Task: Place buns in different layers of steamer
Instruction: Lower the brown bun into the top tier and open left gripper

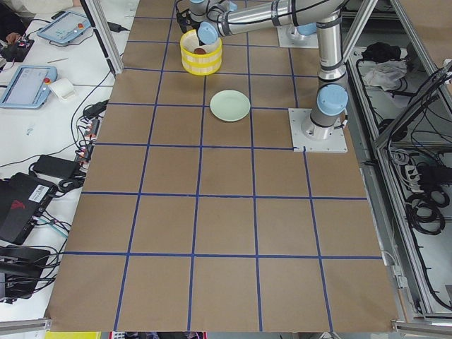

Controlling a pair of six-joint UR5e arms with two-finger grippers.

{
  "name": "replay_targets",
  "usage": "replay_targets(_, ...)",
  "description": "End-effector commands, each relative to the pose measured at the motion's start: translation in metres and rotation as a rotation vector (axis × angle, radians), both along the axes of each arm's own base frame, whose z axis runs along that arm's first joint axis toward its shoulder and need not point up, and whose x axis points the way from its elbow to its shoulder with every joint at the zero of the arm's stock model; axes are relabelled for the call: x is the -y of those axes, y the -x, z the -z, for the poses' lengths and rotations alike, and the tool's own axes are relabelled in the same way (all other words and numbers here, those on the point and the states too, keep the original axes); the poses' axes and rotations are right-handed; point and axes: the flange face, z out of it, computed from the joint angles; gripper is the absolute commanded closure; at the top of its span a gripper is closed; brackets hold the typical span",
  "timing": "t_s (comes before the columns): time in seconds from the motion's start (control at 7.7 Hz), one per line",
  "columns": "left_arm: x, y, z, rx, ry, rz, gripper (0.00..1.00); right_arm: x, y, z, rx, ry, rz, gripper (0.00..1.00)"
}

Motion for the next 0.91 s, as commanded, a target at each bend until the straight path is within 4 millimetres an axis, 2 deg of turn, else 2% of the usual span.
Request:
replay_targets(0.0,-0.002,0.011,-0.009,-0.038,-0.003,0.002,0.01,0.0,0.0,0.001,0.0,-0.001,-0.004,0.0)
replay_targets(0.13,-0.002,0.013,-0.021,-0.046,0.018,0.005,0.02,0.0,0.0,0.001,0.0,0.001,-0.004,0.0)
replay_targets(0.26,-0.006,0.001,-0.05,-0.02,0.026,0.004,0.01,0.0,0.0,0.001,0.0,0.001,-0.004,0.0)
replay_targets(0.52,0.004,-0.066,-0.05,0.211,0.01,0.124,0.0,0.0,0.0,0.0,0.003,0.004,0.004,0.0)
replay_targets(0.65,0.009,-0.098,-0.049,0.268,-0.025,0.114,0.0,0.0,0.0,0.0,0.004,0.003,0.009,0.0)
replay_targets(0.78,0.007,-0.132,-0.051,0.369,-0.036,0.178,0.0,0.0,0.0,0.0,0.004,0.004,0.009,0.0)
